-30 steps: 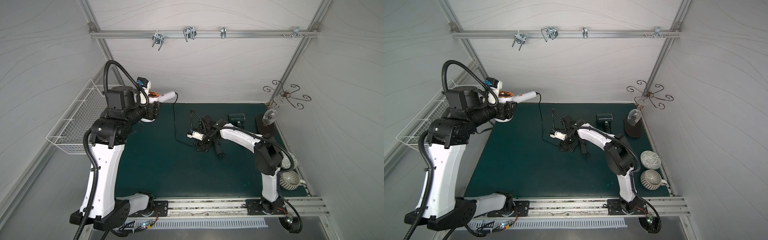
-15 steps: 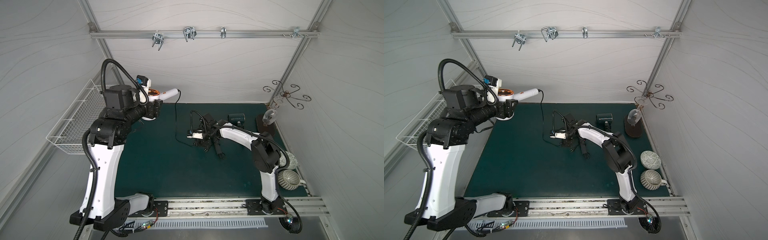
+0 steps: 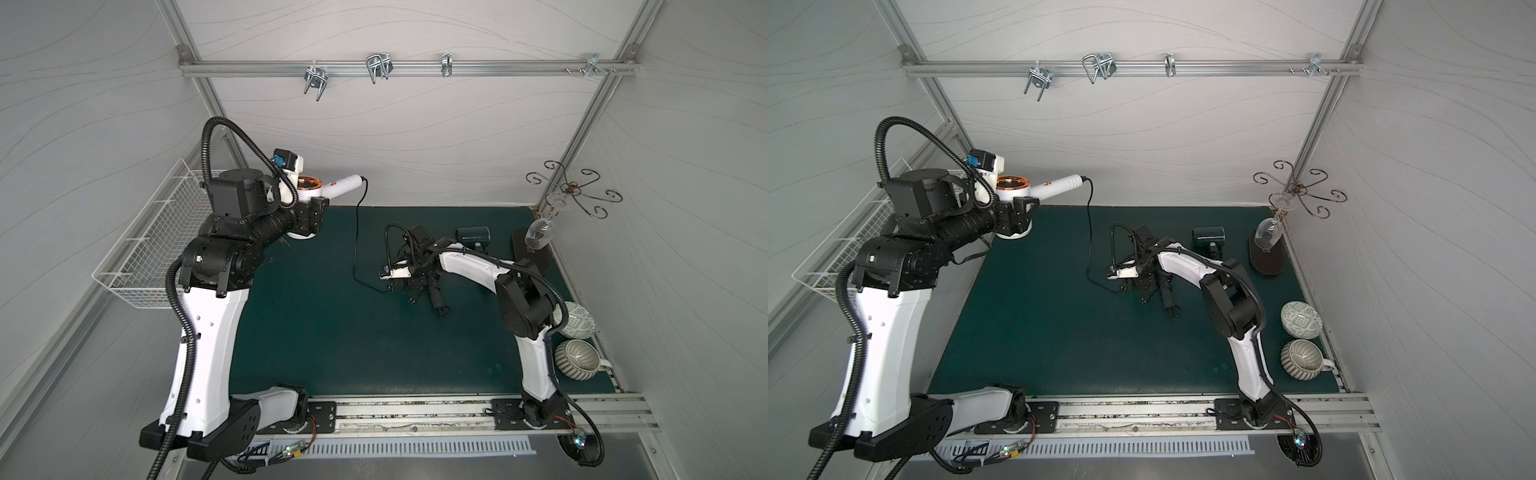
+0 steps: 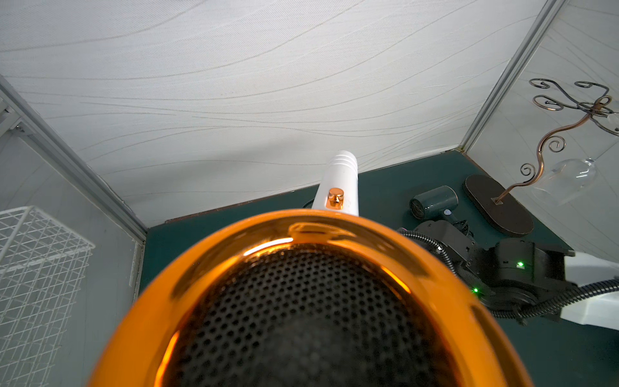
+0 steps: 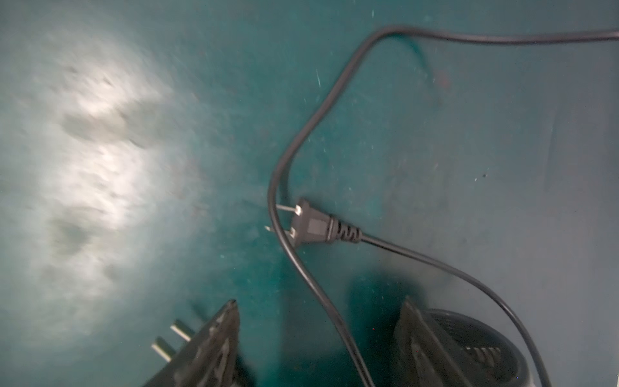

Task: Wrap the cord around the hair dryer
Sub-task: Wrap the power cord around the hair dryer.

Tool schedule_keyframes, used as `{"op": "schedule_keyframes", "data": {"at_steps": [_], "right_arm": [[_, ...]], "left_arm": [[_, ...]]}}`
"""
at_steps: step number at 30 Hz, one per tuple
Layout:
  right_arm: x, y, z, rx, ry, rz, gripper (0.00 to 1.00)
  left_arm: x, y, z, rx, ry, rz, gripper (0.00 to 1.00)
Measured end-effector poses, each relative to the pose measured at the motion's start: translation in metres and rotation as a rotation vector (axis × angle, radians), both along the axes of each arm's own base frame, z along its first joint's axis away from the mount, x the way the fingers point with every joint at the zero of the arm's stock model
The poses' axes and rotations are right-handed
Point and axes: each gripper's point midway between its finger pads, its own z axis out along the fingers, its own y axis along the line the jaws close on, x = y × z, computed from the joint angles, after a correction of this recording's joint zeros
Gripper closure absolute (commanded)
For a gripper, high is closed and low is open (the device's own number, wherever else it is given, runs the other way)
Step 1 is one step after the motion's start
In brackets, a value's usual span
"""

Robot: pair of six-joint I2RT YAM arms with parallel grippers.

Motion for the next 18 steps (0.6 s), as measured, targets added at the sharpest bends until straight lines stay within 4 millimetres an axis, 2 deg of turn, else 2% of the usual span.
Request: {"op": "schedule_keyframes", "data": {"at_steps": [2, 4, 6, 8, 10, 11, 12, 18], "right_arm": [[0.005, -0.002, -0.007, -0.013, -0.003, -0.003, 0.32], [0.007, -0.005, -0.013, -0.025, -0.001, -0.006, 0.42], [0.009, -0.006, -0.016, -0.033, -0.005, -0.008, 0.58], [0.011, -0.006, -0.015, -0.032, -0.014, -0.01, 0.79], [0.014, -0.005, -0.014, -0.026, -0.025, -0.011, 0.93], [0.014, -0.004, -0.014, -0.024, -0.026, -0.015, 0.97], [0.014, -0.003, -0.013, -0.021, -0.027, -0.018, 1.0], [0.009, 0.001, -0.01, -0.007, -0.029, -0.028, 1.0]], "left_arm": [[0.0, 0.0, 0.0, -0.002, 0.001, 0.0, 1.0], [0.0, 0.0, 0.0, -0.003, 0.0, -0.001, 1.0], [0.0, 0.0, 0.0, -0.003, 0.0, -0.001, 1.0], [0.0, 0.0, 0.0, -0.003, 0.0, -0.001, 1.0], [0.0, 0.0, 0.0, -0.003, 0.0, -0.001, 1.0], [0.0, 0.0, 0.0, -0.003, -0.001, -0.001, 1.0], [0.001, 0.0, 0.0, -0.003, -0.002, -0.001, 1.0], [0.002, 0.0, -0.002, -0.002, 0.002, 0.0, 1.0]]}}
